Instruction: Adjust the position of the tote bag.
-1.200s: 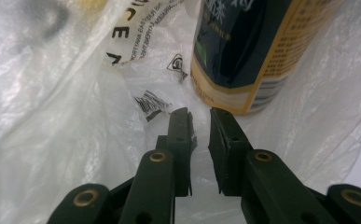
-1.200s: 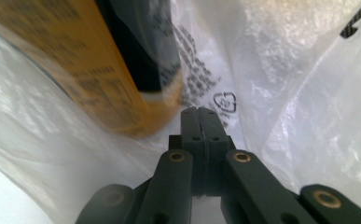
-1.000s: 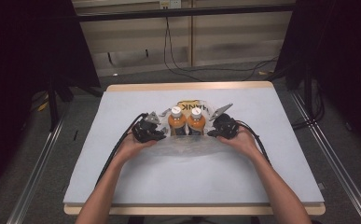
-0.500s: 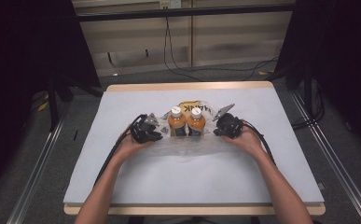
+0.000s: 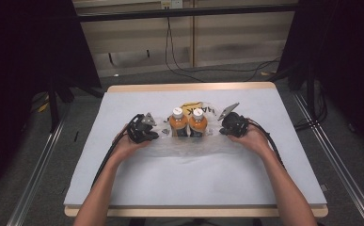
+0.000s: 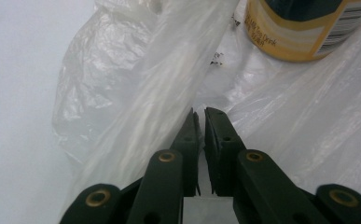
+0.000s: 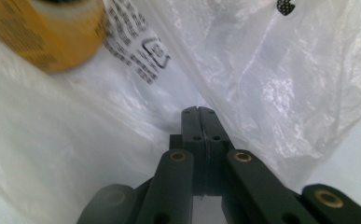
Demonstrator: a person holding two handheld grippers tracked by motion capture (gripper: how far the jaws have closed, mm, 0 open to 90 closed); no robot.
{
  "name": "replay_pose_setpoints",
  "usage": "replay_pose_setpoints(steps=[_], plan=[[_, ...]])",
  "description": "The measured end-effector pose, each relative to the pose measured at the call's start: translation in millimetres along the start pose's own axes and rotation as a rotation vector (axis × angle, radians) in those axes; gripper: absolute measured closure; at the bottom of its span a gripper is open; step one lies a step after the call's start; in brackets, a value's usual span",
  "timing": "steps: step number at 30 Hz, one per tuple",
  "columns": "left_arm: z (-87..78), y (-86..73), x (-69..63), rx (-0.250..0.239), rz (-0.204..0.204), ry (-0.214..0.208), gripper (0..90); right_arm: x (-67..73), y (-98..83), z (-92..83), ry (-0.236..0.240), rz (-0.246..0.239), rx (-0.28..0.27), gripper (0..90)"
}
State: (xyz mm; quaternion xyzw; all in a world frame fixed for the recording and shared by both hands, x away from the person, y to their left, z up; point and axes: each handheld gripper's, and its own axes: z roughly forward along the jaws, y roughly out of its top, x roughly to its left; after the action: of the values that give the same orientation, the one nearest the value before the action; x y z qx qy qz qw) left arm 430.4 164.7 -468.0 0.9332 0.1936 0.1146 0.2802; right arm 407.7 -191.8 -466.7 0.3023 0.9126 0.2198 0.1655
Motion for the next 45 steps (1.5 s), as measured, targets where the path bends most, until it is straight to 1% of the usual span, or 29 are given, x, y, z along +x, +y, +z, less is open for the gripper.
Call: replay_pose_setpoints(steps=[1,3,6,7,8,9,10,12,13,16,17,20,21,23,26,27,28,29,31,32,34,35,36,38,39,40,41,43,45], plan=[[-0.2,-0.1,0.2,0.001,0.001,-0.001,84.5,0.0,-0.6,-0.5,-0.017,-0.011,0.018,90.0],[-0.7,-0.1,0.4,0.009,0.008,-0.001,84.7,-5.3,-5.8,-3.3,-0.002,0.014,0.018,90.0],[-1.1,-0.4,0.9,0.012,0.011,0.0,85.0,-8.3,-8.9,-4.6,0.003,0.023,0.019,90.0],[-1.1,-0.8,0.9,0.008,0.004,-0.002,85.2,-10.2,-10.3,-5.2,0.007,0.019,0.019,90.0],[-1.1,-1.4,0.8,0.005,0.003,0.004,85.3,-10.4,-11.2,-5.7,0.009,0.033,0.018,90.0],[-1.7,-1.7,1.8,0.005,0.005,-0.002,85.5,-10.6,-12.4,-6.6,0.018,0.04,0.023,90.0],[-2.4,-2.4,1.7,0.01,-0.005,-0.011,85.8,-11.8,-13.4,-6.7,0.019,0.029,0.02,90.0],[-3.8,-3.5,2.1,0.016,0.0,-0.023,86.7,-11.8,-14.0,-7.3,0.023,0.032,0.022,90.0],[-3.4,-4.3,1.1,0.008,-0.002,-0.018,87.2,-11.9,-14.4,-7.9,0.024,0.031,0.026,90.0],[-6.0,-5.0,0.9,0.031,0.017,-0.027,89.5,-10.6,-16.6,-11.1,0.037,0.031,0.044,90.0],[-6.5,-5.5,-0.7,0.035,0.019,-0.018,89.5,-10.6,-16.6,-11.1,0.037,0.031,0.044,90.0],[-9.5,-6.4,-3.0,0.059,0.047,-0.023,90.0,-10.5,-19.4,-14.2,0.055,0.029,0.057,90.0],[-11.1,-6.1,-3.6,0.082,0.078,-0.015,90.0,-10.2,-21.6,-15.7,0.065,0.019,0.056,90.0],[-13.2,-5.5,-4.6,0.105,0.095,-0.024,90.0,-9.9,-22.3,-16.6,0.072,0.021,0.06,90.0],[-16.0,-8.6,-3.2,0.105,0.087,-0.048,90.0,-9.3,-23.1,-18.8,0.075,-0.01,0.08,90.0],[-17.1,-9.9,-2.6,0.104,0.074,-0.054,90.0,-7.6,-23.1,-20.1,0.079,-0.003,0.095,90.0],[-17.9,-11.2,-1.6,0.103,0.073,-0.053,90.0,-7.9,-23.9,-20.8,0.081,-0.014,0.097,90.0],[-18.6,-12.4,-1.2,0.1,0.059,-0.055,90.0,-7.9,-23.9,-20.8,0.081,-0.014,0.097,90.0],[-20.1,-12.9,1.1,0.122,0.081,-0.026,90.0,-8.9,-24.8,-21.8,0.086,-0.014,0.102,90.0],[-20.2,-13.3,1.2,0.129,0.081,-0.006,90.0,-9.2,-25.5,-22.0,0.083,-0.013,0.101,90.0],[-20.6,-14.6,3.8,0.128,0.078,0.009,90.0,-11.9,-28.1,-22.4,0.069,-0.013,0.094,90.0],[-20.0,-16.0,4.3,0.117,0.062,0.015,90.0,-12.8,-29.5,-22.8,0.04,-0.007,0.104,90.0],[-20.2,-16.9,7.1,0.12,0.072,0.017,90.0,-14.9,-31.3,-23.1,0.026,-0.007,0.103,90.0],[-20.6,-19.9,10.2,0.099,0.048,0.018,90.0,-19.3,-36.0,-23.9,0.038,0.021,0.084,90.0],[-21.0,-20.9,12.1,0.103,0.046,0.028,90.0,-21.2,-38.5,-24.1,0.039,0.035,0.072,90.0],[-20.2,-22.5,12.7,0.085,0.024,0.025,90.0,-24.1,-40.7,-24.4,0.044,0.04,0.063,90.0],[-20.5,-23.2,14.4,0.09,0.028,0.026,90.0,-25.9,-42.6,-24.6,0.036,0.042,0.058,90.0],[-20.0,-24.0,15.6,0.08,0.017,0.027,90.0,-28.0,-44.5,-24.8,0.046,0.061,0.048,90.0],[-19.6,-24.1,16.9,0.079,0.014,0.03,90.0,-28.5,-44.7,-24.3,0.025,0.048,0.05,90.0]])
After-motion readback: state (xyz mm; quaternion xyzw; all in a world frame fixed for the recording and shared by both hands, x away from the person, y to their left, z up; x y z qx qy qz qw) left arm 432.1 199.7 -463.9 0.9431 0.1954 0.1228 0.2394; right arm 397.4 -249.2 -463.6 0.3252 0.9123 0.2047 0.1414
